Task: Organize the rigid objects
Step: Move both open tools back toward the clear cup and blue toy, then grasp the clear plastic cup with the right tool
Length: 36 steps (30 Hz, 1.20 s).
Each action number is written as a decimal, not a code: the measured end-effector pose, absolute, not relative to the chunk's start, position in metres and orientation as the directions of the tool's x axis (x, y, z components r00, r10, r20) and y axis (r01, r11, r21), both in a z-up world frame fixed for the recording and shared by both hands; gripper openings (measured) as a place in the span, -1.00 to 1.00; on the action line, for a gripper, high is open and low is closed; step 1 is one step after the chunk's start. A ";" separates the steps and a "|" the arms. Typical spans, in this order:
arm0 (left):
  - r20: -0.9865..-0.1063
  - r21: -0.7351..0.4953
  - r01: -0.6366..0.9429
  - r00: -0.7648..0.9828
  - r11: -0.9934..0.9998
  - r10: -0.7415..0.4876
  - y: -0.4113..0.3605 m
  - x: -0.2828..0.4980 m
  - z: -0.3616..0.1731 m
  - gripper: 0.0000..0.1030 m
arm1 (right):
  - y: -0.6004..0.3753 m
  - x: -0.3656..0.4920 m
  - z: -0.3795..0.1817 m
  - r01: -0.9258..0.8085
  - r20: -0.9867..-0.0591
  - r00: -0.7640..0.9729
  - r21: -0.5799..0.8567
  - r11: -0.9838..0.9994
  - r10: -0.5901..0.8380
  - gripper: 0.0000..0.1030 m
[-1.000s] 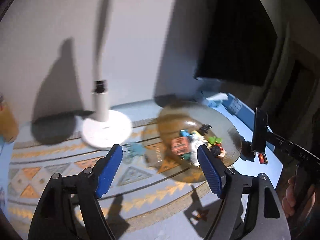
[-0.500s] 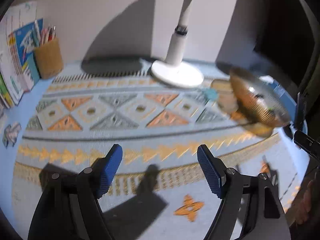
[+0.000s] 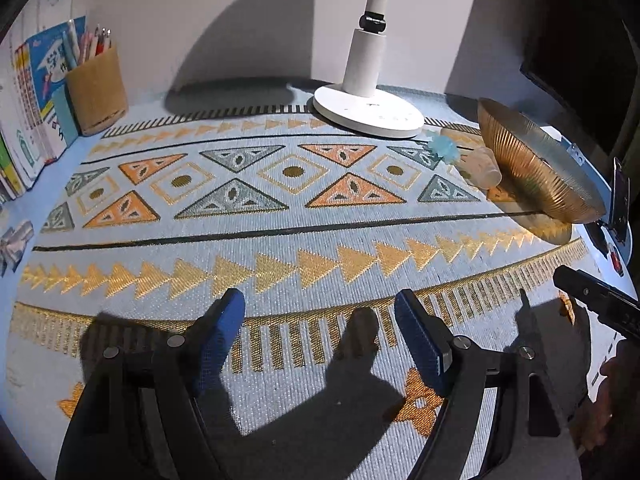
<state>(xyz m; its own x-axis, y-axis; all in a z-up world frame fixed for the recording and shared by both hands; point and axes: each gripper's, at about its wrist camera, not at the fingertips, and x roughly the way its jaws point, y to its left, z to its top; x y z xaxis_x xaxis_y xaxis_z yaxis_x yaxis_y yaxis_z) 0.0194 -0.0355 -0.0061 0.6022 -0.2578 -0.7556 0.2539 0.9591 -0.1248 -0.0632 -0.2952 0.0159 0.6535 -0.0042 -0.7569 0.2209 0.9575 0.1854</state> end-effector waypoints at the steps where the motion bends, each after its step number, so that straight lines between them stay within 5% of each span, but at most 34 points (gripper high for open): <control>1: -0.755 -0.123 0.258 0.602 0.958 -0.259 -0.036 0.019 -0.006 0.47 | -0.296 -0.062 0.014 0.224 -0.762 0.647 0.183 0.957 -0.006 0.63; 25: -0.781 -0.159 0.361 0.523 0.919 -0.341 -0.046 0.025 -0.006 0.47 | -0.286 -0.056 0.010 0.243 -0.791 0.607 0.091 0.966 -0.078 0.63; 33: -0.726 0.060 0.617 0.567 0.785 -0.390 -0.100 0.063 0.039 0.47 | -0.301 -0.021 0.027 0.258 -0.748 0.646 0.401 0.879 0.151 0.61; 36: -0.727 0.080 0.679 0.541 0.730 -0.423 -0.126 0.088 0.040 0.47 | -0.301 0.000 0.034 0.266 -0.730 0.666 0.424 0.866 0.152 0.32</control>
<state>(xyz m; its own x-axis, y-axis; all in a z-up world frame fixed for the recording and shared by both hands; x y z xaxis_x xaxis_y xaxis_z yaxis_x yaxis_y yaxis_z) 0.0879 -0.1262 0.0398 0.5411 -0.4230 -0.7268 0.6786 0.7301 0.0803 0.0002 -0.3013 0.0338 0.6665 0.1525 -0.7297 0.2660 0.8658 0.4239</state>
